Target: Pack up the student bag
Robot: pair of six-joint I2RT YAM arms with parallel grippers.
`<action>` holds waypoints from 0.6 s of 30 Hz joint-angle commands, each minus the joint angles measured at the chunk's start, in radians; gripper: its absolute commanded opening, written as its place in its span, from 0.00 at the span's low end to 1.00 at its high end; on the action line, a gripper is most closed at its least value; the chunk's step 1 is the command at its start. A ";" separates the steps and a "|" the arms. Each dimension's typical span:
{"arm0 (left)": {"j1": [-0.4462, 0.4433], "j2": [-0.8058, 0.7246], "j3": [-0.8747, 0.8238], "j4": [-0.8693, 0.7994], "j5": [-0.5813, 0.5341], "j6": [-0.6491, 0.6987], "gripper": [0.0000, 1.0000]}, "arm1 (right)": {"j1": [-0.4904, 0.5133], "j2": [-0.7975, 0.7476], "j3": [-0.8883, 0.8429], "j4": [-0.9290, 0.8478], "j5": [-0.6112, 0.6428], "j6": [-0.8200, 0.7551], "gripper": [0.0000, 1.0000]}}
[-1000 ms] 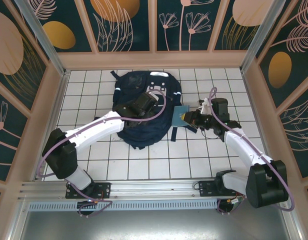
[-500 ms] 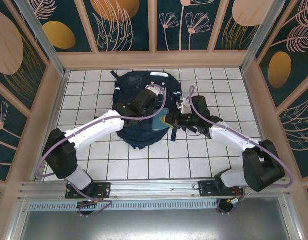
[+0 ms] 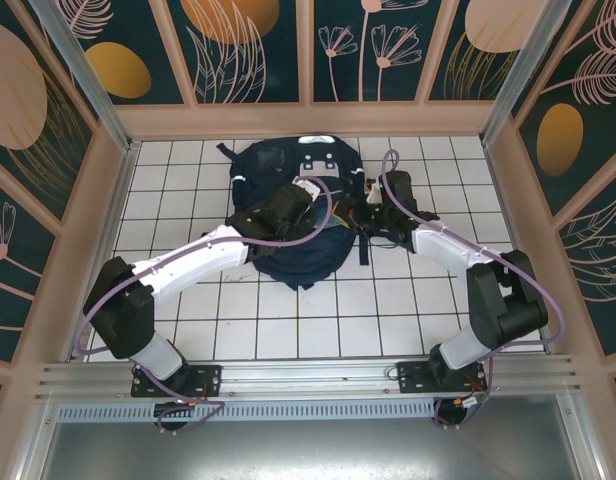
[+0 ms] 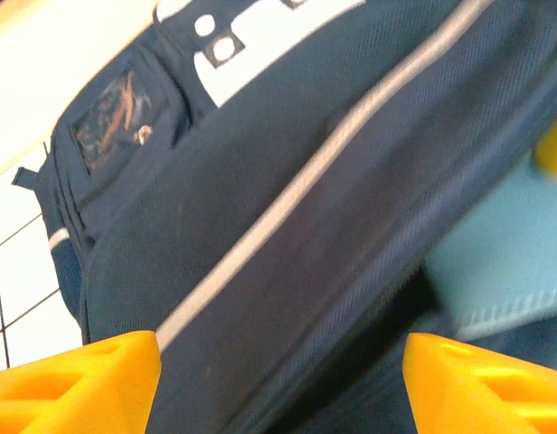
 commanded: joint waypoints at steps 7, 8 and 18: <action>0.007 0.000 -0.063 0.083 -0.081 0.037 0.62 | -0.045 0.004 0.073 0.015 0.034 -0.061 0.10; 0.009 0.008 -0.057 0.087 -0.090 0.037 0.59 | -0.046 0.004 0.069 0.014 0.035 -0.061 0.10; 0.009 0.027 0.020 0.124 -0.077 0.044 0.22 | 0.021 0.026 0.027 0.122 0.081 0.062 0.12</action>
